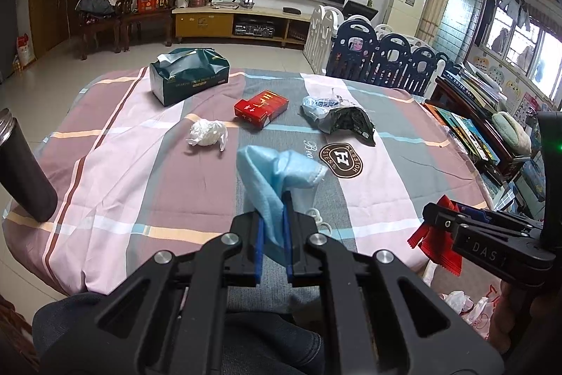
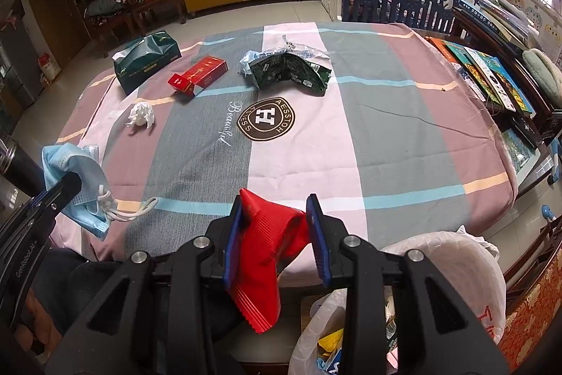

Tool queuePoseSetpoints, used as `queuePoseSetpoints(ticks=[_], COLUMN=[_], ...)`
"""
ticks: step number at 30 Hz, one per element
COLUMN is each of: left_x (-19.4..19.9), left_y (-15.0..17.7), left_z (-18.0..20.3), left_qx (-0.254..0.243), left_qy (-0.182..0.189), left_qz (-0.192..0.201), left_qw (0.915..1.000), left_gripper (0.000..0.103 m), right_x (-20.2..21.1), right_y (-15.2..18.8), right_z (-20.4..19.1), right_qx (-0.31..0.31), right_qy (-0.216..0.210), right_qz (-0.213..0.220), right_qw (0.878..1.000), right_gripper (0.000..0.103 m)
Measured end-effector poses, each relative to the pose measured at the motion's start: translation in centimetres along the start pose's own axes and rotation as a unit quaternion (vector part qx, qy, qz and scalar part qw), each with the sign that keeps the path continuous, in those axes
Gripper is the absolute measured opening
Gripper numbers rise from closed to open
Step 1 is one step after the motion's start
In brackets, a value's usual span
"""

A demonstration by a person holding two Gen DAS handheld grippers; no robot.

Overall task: Collect trash
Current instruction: 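Carry the face mask and red packet over the wastebasket with both tools, then open both tools to drop the face mask and red packet into the wastebasket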

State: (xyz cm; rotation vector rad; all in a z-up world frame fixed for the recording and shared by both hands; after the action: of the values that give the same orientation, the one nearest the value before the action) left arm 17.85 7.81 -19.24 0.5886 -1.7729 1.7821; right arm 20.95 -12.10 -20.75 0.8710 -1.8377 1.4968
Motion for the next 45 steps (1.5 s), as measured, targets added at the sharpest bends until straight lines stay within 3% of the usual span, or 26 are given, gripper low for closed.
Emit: queuePoseSetpoints(ticks=[7, 12, 17, 21, 23, 25, 28, 32, 35, 36, 37, 39, 41, 43, 45], left_x=[0.3, 0.4, 0.9, 1.0, 0.9, 0.6, 0.3, -0.3, -0.7, -0.8, -0.9, -0.9, -0.9, -1.3, -1.9], left_y=[-0.1, 0.0, 0.3, 1.0, 1.5, 2.3, 3.6, 6.0, 8.0, 8.5, 9.1, 9.4, 9.3, 8.7, 7.9], left_z=[0.4, 1.9, 4.8, 8.0, 9.7, 11.4, 14.3, 19.1, 22.8, 23.8, 24.7, 25.0, 24.5, 23.5, 21.7], left_qx=[-0.003, -0.018, -0.046, -0.07, -0.08, -0.09, -0.113, -0.141, -0.194, -0.21, -0.223, -0.221, -0.208, -0.188, -0.15], left_qy=[0.009, 0.02, 0.044, 0.083, 0.111, 0.14, 0.198, 0.301, 0.327, 0.331, 0.335, 0.337, 0.338, 0.318, 0.302], left_qz=[0.005, 0.004, 0.002, -0.013, -0.025, -0.044, -0.076, -0.125, -0.157, -0.164, -0.173, -0.177, -0.169, -0.165, -0.162], left_qw=[0.9999, 0.9996, 0.9979, 0.994, 0.9903, 0.985, 0.9706, 0.9349, 0.9115, 0.9052, 0.8989, 0.8978, 0.902, 0.9143, 0.9273], left_gripper=[0.01, 0.01, 0.01, 0.01, 0.01, 0.01, 0.01, 0.01, 0.011, 0.015, 0.034, 0.065, 0.07, 0.083, 0.085], right_x=[1.8, 3.9, 4.5, 3.7, 2.8, 2.6, 4.1, 6.7, 8.5, 8.8, 9.1, 9.4, 9.3, 8.8, 8.2], right_y=[0.1, 0.8, 2.9, 6.2, 7.8, 9.0, 9.1, 7.6, 7.2, 7.2, 7.2, 7.3, 7.5, 7.7, 7.9], right_z=[1.8, 7.4, 13.6, 16.0, 16.3, 16.9, 18.2, 22.1, 25.8, 26.6, 27.3, 28.3, 28.7, 28.7, 28.1], right_qx=[0.009, -0.016, -0.057, -0.061, -0.048, -0.05, -0.091, -0.176, -0.252, -0.266, -0.277, -0.287, -0.294, -0.302, -0.301], right_qy=[0.014, 0.055, 0.098, 0.111, 0.114, 0.105, 0.078, 0.061, 0.055, 0.052, 0.051, 0.057, 0.061, 0.054, 0.047], right_qz=[0.015, 0.021, -0.008, -0.045, -0.074, -0.087, -0.058, -0.005, 0.027, 0.032, 0.036, 0.04, 0.04, 0.033, 0.026], right_qw=[1.0, 0.998, 0.994, 0.991, 0.99, 0.989, 0.991, 0.983, 0.966, 0.962, 0.959, 0.955, 0.953, 0.951, 0.952], right_gripper=[0.035, 0.035, 0.035, 0.037, 0.046, 0.052, 0.074, 0.077, 0.078, 0.078, 0.078, 0.078, 0.078, 0.078, 0.078])
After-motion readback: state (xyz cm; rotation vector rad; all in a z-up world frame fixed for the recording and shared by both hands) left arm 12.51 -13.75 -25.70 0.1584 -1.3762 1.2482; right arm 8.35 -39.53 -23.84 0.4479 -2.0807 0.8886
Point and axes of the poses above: each gripper's, at about its wrist camera, not at the fingertips, and x roughly against the way its jaws point, z to its right, y to its underside, the point moved 2 cm from there along -x, roughly the way its jaws point, and after that the axes turned 9 degrees about -x, right-handed, at the moved point
